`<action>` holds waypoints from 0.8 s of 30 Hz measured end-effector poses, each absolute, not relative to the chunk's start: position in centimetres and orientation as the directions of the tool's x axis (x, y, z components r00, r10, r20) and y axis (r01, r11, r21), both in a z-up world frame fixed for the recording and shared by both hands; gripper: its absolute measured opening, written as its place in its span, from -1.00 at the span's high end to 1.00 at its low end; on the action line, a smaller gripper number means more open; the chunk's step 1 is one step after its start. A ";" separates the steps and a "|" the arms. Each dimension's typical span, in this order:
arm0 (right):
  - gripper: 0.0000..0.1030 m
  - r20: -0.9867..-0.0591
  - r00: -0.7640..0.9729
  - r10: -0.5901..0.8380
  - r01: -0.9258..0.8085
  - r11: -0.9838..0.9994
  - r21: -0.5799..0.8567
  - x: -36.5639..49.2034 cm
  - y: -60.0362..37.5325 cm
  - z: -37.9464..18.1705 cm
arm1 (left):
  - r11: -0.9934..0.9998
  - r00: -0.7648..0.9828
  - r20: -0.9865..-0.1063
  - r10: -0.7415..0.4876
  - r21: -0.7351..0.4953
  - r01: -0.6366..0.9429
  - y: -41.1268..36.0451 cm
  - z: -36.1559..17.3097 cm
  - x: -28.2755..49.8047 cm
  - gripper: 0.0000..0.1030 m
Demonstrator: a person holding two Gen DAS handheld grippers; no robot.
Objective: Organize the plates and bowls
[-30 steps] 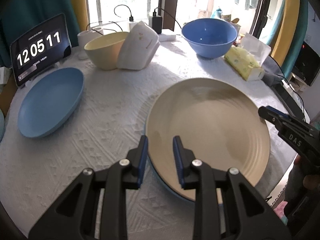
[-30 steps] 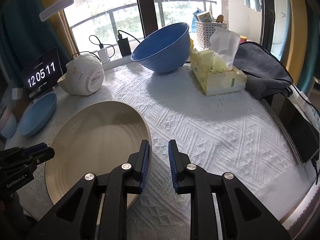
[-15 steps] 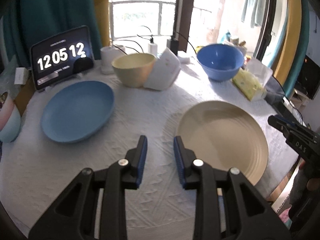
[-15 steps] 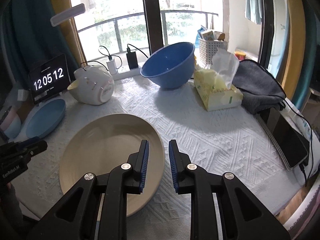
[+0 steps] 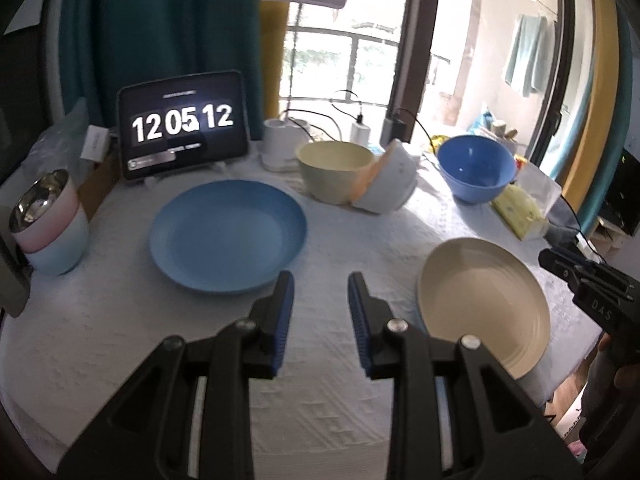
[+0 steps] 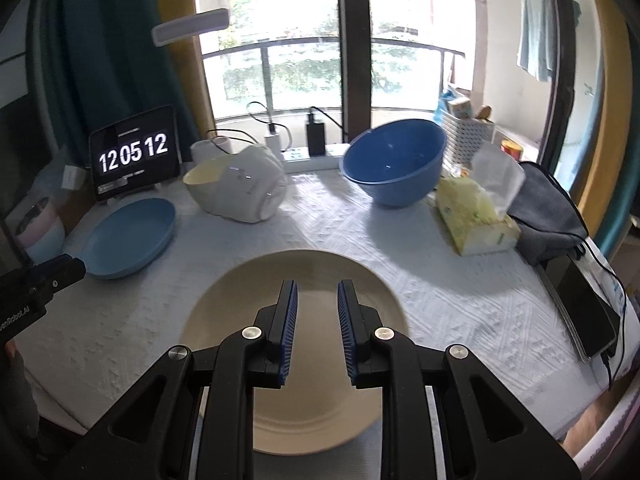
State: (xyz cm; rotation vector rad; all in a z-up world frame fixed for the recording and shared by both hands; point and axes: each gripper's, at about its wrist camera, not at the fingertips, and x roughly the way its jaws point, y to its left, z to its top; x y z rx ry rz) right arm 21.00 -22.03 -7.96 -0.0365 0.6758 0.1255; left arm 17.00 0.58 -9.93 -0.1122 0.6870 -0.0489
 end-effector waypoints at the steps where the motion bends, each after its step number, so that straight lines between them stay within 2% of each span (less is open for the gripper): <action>1: 0.56 -0.626 0.772 0.106 -0.132 0.991 0.004 21.1 -21.7 -7.9 | 0.992 0.775 -0.628 -0.079 -0.123 0.002 1.1 -9.9 16.9 0.43; 24: 0.56 -0.650 0.742 0.166 -0.265 0.963 -0.057 24.2 -12.2 -7.7 | 0.981 0.797 -0.604 -0.027 -0.169 -0.095 9.0 -11.0 17.0 0.42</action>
